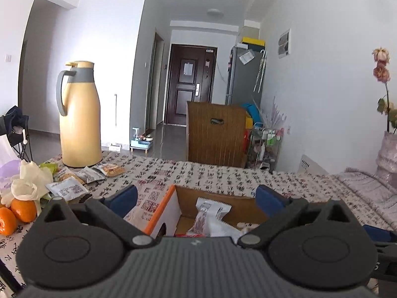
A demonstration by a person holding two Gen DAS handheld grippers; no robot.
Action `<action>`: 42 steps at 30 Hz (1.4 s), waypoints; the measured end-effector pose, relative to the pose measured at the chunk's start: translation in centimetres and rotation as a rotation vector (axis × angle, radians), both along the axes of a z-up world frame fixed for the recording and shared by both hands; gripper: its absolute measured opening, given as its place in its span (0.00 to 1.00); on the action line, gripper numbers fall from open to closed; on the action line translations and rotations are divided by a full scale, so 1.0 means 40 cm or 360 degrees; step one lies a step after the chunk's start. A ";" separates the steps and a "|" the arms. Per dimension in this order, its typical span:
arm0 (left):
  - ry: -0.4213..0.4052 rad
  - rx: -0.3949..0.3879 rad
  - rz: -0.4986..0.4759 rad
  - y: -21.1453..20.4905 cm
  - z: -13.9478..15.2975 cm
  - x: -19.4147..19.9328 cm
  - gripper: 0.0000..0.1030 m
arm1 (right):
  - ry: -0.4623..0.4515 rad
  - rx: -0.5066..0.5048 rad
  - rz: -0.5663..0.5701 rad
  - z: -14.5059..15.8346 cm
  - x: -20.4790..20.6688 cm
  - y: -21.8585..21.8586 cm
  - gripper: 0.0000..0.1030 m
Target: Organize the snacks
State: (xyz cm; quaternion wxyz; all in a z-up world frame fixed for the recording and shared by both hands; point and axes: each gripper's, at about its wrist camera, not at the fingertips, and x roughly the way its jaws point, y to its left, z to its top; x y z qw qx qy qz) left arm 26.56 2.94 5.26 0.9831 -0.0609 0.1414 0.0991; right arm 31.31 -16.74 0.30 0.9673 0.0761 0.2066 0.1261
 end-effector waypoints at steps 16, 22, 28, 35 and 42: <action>-0.0076 -0.0021 -0.0073 -0.014 0.061 -0.225 1.00 | -0.0108 -0.0048 0.0051 0.078 -0.206 -0.029 1.00; -0.0082 -0.0040 -0.0102 -0.011 0.049 -0.341 1.00 | -0.0111 -0.0074 0.0071 0.071 -0.323 -0.050 1.00; -0.0092 -0.0060 -0.0161 -0.008 0.024 -0.446 1.00 | -0.0080 -0.0097 0.0091 0.046 -0.435 -0.070 1.00; -0.0003 -0.0017 -0.0179 -0.020 -0.027 -0.536 1.00 | -0.0018 -0.0115 0.0112 -0.004 -0.540 -0.089 1.00; 0.0149 -0.0030 -0.0171 -0.013 -0.107 -0.593 1.00 | 0.0071 -0.0115 0.0104 -0.059 -0.601 -0.107 1.00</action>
